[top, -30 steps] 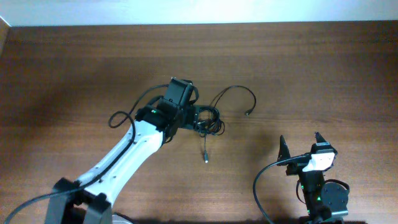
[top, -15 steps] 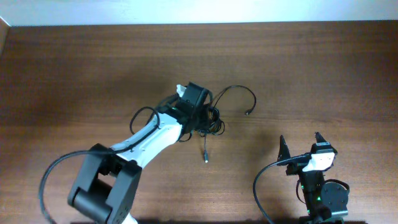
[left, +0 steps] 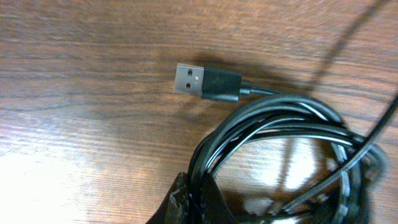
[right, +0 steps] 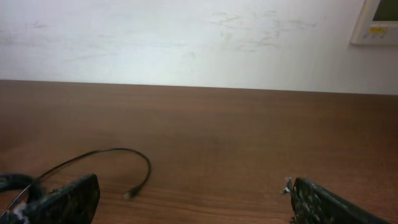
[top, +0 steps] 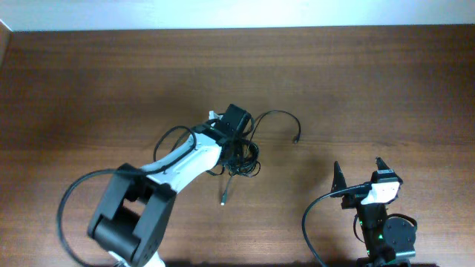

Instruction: Untangle cables

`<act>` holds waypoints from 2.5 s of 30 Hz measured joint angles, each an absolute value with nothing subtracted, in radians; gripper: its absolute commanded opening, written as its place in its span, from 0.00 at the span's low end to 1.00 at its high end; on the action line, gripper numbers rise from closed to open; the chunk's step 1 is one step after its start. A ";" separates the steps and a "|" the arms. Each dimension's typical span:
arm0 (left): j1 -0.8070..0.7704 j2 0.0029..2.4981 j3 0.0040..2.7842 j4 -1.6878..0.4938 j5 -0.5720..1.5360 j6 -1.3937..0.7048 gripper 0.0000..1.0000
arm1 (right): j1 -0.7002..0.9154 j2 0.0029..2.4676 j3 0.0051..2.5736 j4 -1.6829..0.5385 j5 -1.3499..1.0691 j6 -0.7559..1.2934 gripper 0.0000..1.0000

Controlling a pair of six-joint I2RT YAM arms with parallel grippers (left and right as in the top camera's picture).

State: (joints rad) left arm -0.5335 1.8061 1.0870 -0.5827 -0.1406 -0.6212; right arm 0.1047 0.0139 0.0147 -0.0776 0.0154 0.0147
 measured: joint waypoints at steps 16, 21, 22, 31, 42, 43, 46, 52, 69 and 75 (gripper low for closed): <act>-0.531 1.502 1.084 -0.771 -0.090 -0.971 0.00 | 0.105 0.014 0.015 -0.078 0.015 0.014 0.98; -0.531 1.427 1.081 -0.967 -0.090 -0.904 0.00 | 0.105 0.014 0.015 -0.078 0.015 0.015 0.98; -0.531 1.382 1.081 -0.969 -0.090 -0.892 0.00 | 0.105 0.014 0.015 -0.078 0.015 0.015 0.98; -0.531 1.260 1.077 -0.712 0.019 -0.878 0.00 | 0.105 0.014 0.015 -0.078 0.015 0.015 0.98; -0.532 1.260 1.077 -0.709 0.031 -0.879 0.00 | 0.105 0.014 0.015 -0.078 0.015 0.015 0.98; -0.537 1.260 1.077 -0.719 0.031 -0.900 0.00 | 0.105 0.014 0.015 -0.078 0.015 0.015 0.98; -0.597 1.273 1.077 -0.736 0.005 -1.003 0.00 | 0.105 0.014 0.015 -0.078 0.015 0.015 0.98; -0.654 1.463 1.077 -0.737 0.005 -1.049 0.00 | 0.105 0.014 0.015 -0.078 0.015 0.015 0.98; -0.428 1.473 1.077 -0.707 0.012 -1.034 0.00 | 0.105 0.014 0.012 -0.023 -0.345 0.703 0.98; -0.400 1.473 1.077 -0.661 0.075 -1.064 0.00 | 0.106 0.014 0.012 -0.043 -0.295 1.296 0.83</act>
State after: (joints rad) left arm -0.3996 1.4731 1.0771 -0.6613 0.0746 -1.0637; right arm 0.1059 0.0143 0.0120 -0.0433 -0.2951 1.2961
